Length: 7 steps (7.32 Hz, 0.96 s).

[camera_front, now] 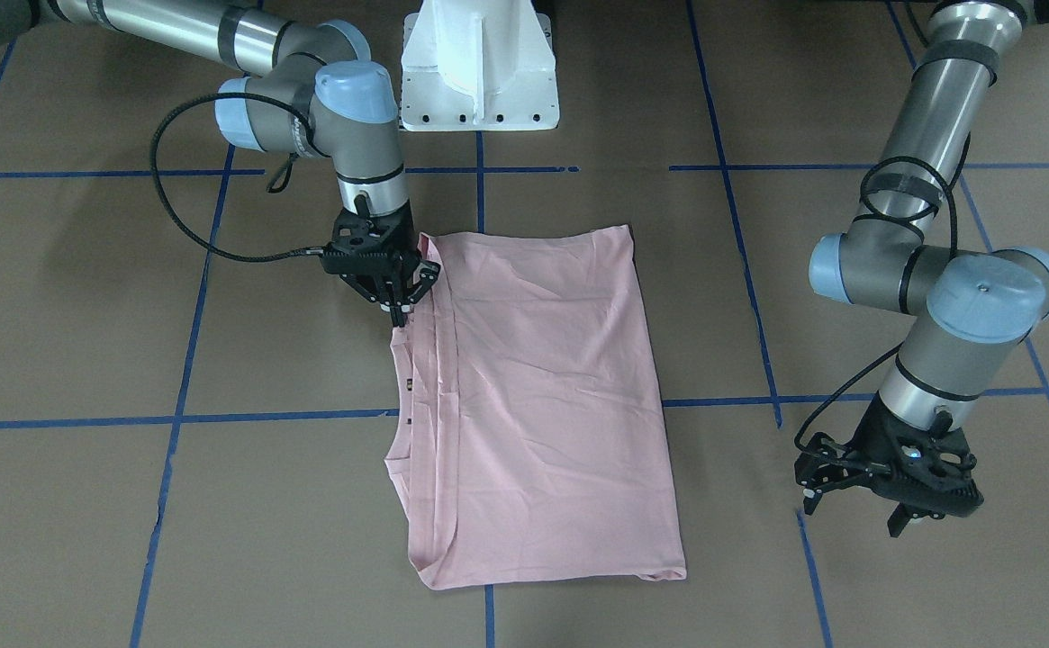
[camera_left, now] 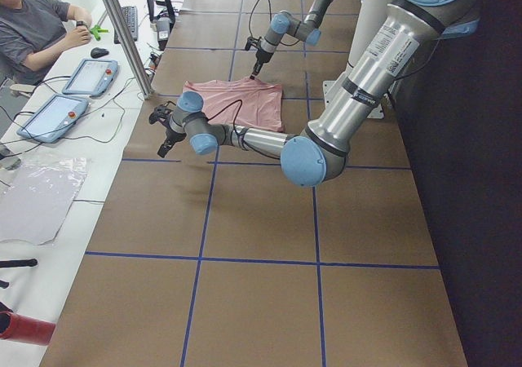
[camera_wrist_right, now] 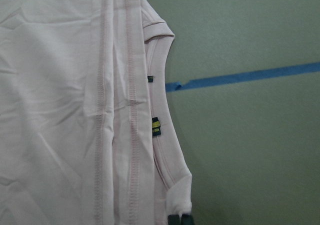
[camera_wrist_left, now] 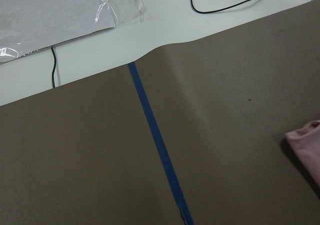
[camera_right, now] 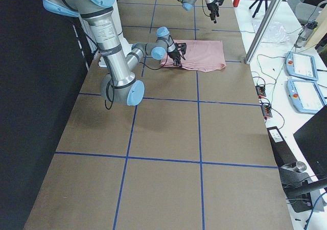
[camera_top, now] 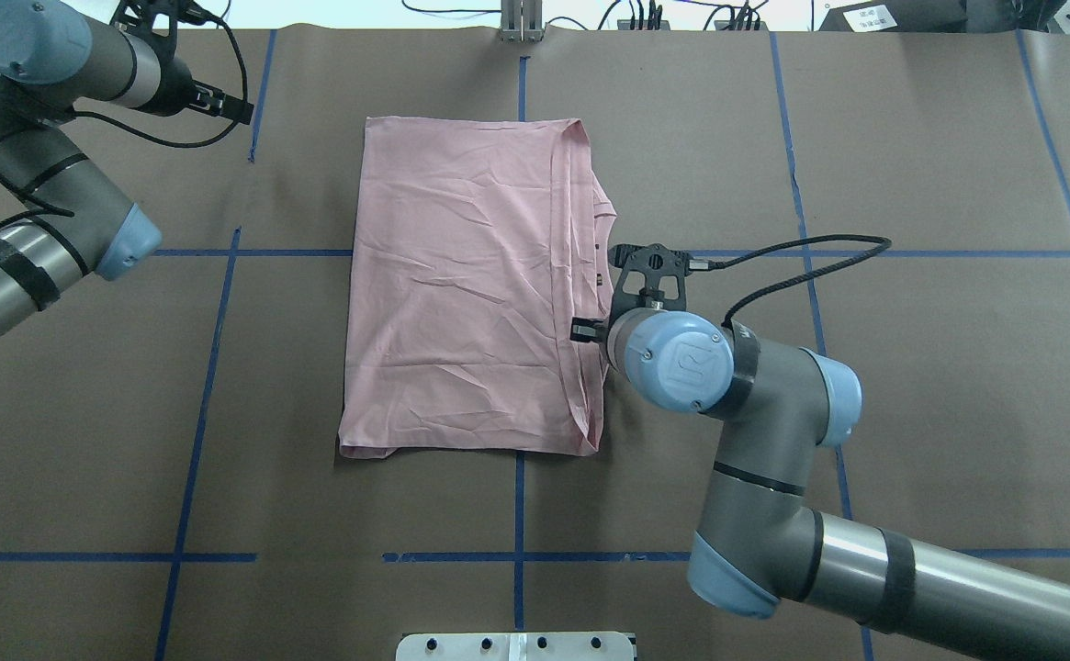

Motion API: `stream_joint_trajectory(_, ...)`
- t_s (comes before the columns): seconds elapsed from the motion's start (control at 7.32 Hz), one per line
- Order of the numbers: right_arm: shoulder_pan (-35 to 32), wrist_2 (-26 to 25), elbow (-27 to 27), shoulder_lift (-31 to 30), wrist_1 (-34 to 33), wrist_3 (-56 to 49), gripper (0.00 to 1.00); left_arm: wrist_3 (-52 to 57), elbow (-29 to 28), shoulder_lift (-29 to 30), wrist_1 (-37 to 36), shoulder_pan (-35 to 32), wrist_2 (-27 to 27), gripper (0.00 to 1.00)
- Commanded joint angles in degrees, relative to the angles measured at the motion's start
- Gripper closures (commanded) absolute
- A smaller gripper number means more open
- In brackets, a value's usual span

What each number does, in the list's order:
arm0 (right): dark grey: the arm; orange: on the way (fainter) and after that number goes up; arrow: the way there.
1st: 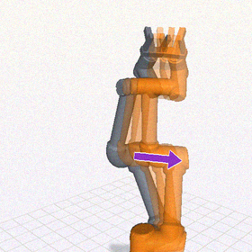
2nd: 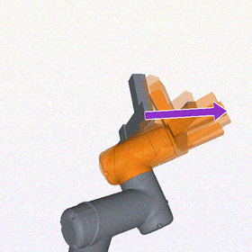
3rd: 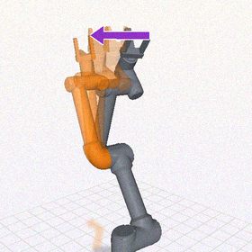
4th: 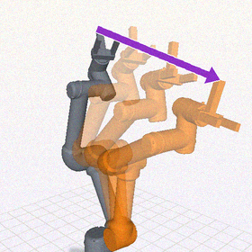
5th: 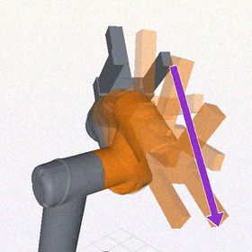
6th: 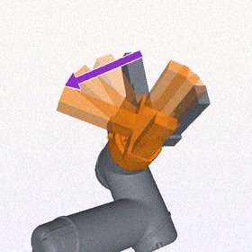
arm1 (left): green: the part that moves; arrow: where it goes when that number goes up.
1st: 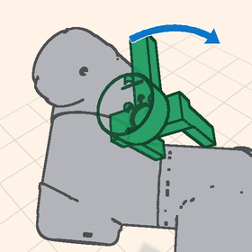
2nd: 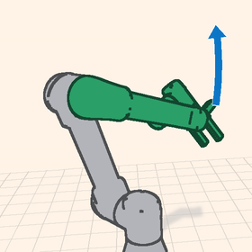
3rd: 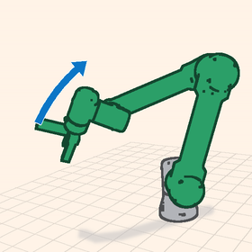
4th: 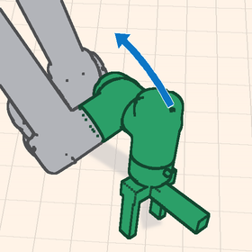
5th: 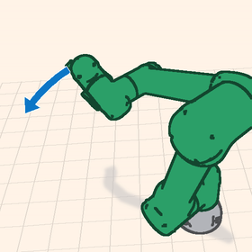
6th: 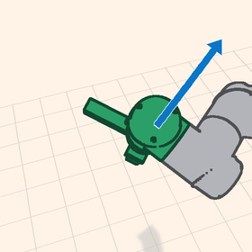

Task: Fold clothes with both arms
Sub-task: 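Release the shirt with the right gripper while the left gripper lowers to its near edge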

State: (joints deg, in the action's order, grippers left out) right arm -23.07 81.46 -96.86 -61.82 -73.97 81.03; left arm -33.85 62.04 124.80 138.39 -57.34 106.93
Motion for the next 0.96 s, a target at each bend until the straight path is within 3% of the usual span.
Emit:
stream_joint_trajectory(0.0, 1.71, -1.92, -3.24, -4.53, 0.14, 0.0, 1.0, -0.95, 0.27, 0.0, 0.04, 0.39, 0.03, 0.0)
stream_joint_trajectory(0.14, 2.14, -2.01, -3.33, -5.15, 0.14, 0.0, 1.0, -1.82, 0.97, 0.0, 0.04, 0.82, -0.06, 0.0)
stream_joint_trajectory(0.27, 2.5, -2.97, -3.33, -5.33, 0.14, 0.0, 0.64, -2.27, 1.59, 0.0, -0.05, 1.09, 0.03, 0.0)
stream_joint_trajectory(0.41, 2.85, -4.89, -3.33, -5.5, 0.14, -0.08, 0.01, -2.71, 2.2, 0.0, -0.05, 1.26, 0.03, 0.0)
stream_joint_trajectory(0.55, 2.77, -4.39, -4.81, -5.68, 0.06, -0.52, 0.0, -4.19, 3.95, -0.61, -0.4, 1.26, 0.03, 0.0)
stream_joint_trajectory(0.82, 2.68, -1.14, -13.74, -11.7, 0.14, -0.96, 0.0, -11.01, 11.57, -4.19, -1.1, 3.62, 0.21, 0.0)
